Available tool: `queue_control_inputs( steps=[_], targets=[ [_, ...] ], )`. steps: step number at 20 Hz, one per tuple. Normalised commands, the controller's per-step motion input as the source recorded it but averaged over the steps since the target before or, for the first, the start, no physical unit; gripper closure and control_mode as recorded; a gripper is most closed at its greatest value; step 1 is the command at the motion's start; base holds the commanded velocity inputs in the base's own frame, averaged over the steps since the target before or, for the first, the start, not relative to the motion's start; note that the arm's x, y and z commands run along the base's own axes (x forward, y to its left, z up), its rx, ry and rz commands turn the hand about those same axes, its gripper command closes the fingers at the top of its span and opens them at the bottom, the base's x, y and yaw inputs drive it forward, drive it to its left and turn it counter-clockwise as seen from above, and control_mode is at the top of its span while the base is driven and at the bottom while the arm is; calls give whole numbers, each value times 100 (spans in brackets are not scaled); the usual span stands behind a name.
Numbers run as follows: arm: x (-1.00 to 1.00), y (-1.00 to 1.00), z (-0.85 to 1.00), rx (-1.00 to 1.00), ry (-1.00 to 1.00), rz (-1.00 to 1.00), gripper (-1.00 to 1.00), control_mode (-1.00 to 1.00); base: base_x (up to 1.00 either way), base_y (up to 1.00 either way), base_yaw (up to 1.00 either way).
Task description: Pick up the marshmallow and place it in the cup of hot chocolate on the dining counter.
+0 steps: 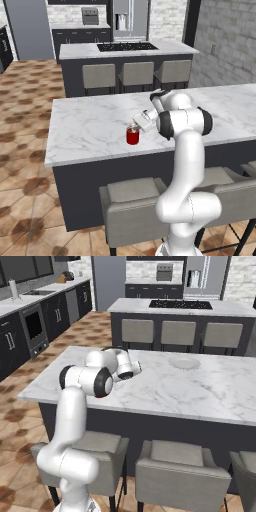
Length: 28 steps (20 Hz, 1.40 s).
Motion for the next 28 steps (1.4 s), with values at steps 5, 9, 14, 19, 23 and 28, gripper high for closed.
queue_control_inputs(
  steps=[5, 9, 14, 19, 23, 28],
  targets=[
    [16, 0, -8, 0, 0, 0, 100, -100, 0, 0, 0],
    [34, 0, 0, 0, 0, 0, 100, -100, 0, 0, 0],
    [31, 0, -3, 0, 0, 0, 100, -100, 0, 0, 0],
    [0, 0, -25, 0, 0, 0, 100, -100, 0, 0, 0],
    [-15, 4, -37, -2, 0, 0, -100, -100, 0, 0, 0],
    [-14, 1, -6, -1, -3, 0, -100, -100, 0, 0, 0]
  ],
)
